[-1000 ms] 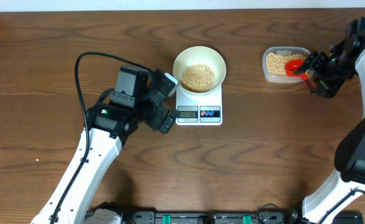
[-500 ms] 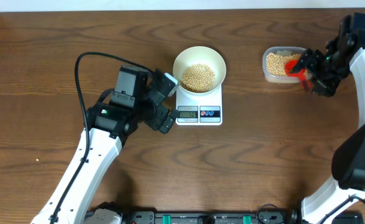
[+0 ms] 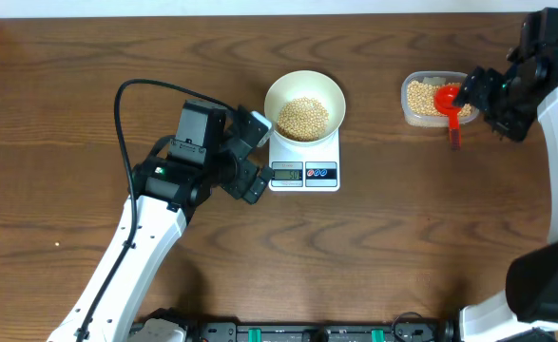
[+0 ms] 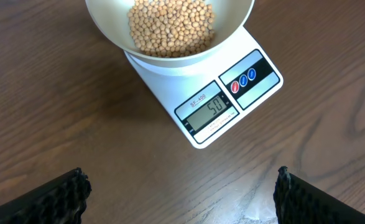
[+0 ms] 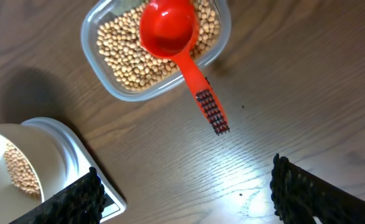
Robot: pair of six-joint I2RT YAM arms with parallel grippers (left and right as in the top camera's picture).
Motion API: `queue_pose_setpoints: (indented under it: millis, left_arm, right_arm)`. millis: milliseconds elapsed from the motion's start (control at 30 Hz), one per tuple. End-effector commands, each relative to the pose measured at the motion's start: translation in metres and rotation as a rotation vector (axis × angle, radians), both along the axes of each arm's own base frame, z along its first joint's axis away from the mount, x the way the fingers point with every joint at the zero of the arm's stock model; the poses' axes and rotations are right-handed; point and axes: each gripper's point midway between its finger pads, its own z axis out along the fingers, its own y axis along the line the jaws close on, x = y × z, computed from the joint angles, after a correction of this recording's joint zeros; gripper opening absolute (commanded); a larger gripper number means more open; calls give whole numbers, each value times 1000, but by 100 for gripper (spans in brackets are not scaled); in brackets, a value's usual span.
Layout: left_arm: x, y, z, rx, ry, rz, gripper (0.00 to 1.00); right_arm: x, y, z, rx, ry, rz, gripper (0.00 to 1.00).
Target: Scoop item into bowl and weigh 50g on scale
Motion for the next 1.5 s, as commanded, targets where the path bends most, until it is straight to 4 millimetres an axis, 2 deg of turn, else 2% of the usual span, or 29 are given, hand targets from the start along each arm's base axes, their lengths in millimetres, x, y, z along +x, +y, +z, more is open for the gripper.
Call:
queue_pose_setpoints:
  millis: [0,267,567,900,1467]
  left_arm:
    - [0,-2,0,-3,3,-21,97]
    - [0,-2,0,-3,3,-21,96]
    - [0,-2,0,-3,3,-20,96]
    - [0,-2,0,-3,3,-21,97]
    - [0,-2,0,-3,3,-21,96]
  right_arm:
    - [-5,5,16,-81,-39,37,84]
    - [-20,23,56,-138,-146,80,86]
    - [-49,22,105,-160,-282,69,94]
    - [-64,21,115,-165,-297,65,99]
    - [-66,21,114,-165,-288,66,99]
